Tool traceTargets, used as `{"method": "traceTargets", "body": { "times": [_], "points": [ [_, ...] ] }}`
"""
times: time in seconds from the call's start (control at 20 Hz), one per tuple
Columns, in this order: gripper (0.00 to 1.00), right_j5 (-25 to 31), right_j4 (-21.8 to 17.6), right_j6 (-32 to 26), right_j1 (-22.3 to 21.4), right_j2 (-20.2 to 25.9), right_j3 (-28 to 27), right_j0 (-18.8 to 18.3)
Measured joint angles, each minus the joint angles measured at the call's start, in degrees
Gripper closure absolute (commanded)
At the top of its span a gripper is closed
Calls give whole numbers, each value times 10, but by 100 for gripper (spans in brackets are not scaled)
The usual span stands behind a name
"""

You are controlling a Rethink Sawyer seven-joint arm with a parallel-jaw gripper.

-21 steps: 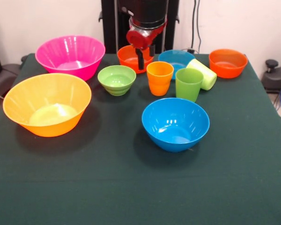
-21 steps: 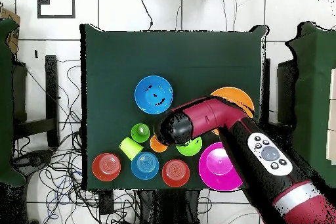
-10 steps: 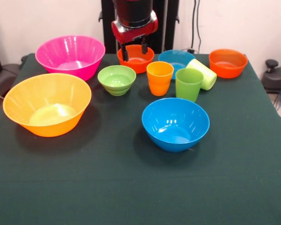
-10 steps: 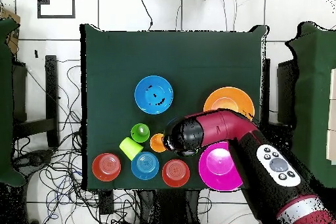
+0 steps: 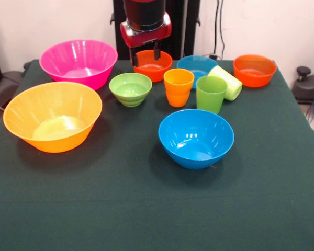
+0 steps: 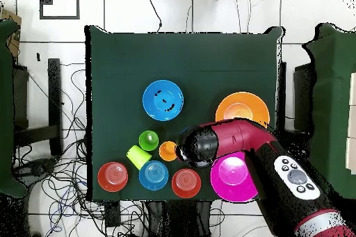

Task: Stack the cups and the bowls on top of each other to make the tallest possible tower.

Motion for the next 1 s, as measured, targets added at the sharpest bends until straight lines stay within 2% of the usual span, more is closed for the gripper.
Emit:
{"method": "traceTargets", "body": {
  "times": [0.65,1.0],
  "points": [
    [0,1,0,0,-14,-1,-4,-20],
    [0,13,-1,0,-12,-1,-33,-37]
  ]
}}
